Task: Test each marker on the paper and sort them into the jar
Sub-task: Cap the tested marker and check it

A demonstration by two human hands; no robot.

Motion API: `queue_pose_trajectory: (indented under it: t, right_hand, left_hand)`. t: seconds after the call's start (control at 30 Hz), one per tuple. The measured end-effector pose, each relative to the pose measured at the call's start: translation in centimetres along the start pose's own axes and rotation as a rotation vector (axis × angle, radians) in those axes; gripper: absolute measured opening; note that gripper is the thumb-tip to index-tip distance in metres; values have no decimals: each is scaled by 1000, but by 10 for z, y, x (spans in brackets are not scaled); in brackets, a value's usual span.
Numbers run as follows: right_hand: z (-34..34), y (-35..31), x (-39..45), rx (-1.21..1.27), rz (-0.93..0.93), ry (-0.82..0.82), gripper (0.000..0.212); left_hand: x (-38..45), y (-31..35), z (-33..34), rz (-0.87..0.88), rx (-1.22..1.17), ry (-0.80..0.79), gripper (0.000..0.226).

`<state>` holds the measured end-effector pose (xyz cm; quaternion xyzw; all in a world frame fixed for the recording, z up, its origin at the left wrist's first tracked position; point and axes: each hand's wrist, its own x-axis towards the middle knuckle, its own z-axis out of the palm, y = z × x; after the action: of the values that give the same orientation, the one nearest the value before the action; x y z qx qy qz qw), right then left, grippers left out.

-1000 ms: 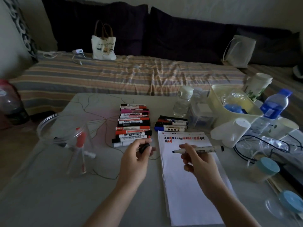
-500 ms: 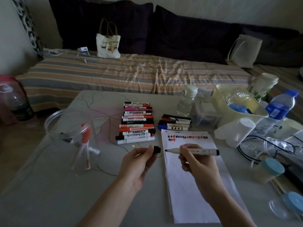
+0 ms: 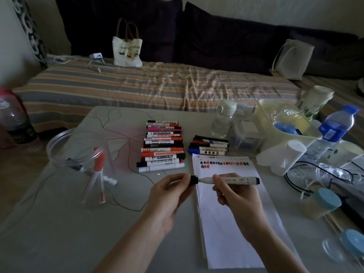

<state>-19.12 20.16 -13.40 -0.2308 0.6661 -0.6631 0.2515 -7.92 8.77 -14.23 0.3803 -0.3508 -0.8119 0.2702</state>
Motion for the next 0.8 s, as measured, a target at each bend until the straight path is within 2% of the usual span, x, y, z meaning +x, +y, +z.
queue_pose_trajectory:
  t: [0.2, 0.53, 0.73, 0.8]
  right_hand:
    - [4, 2, -3, 1, 3, -29, 23]
    - [6, 14, -2, 182, 151, -70, 29]
    - [5, 7, 2, 370, 328, -194, 18]
    - [-2, 0, 7, 444, 393, -229, 23]
  left_hand:
    - [-2, -4, 6, 11, 36, -11, 11]
    - [-1, -15, 5, 96, 103, 18, 10]
    - [-1, -12, 8, 109, 75, -9, 14]
    - [4, -6, 6, 111, 39, 4, 15]
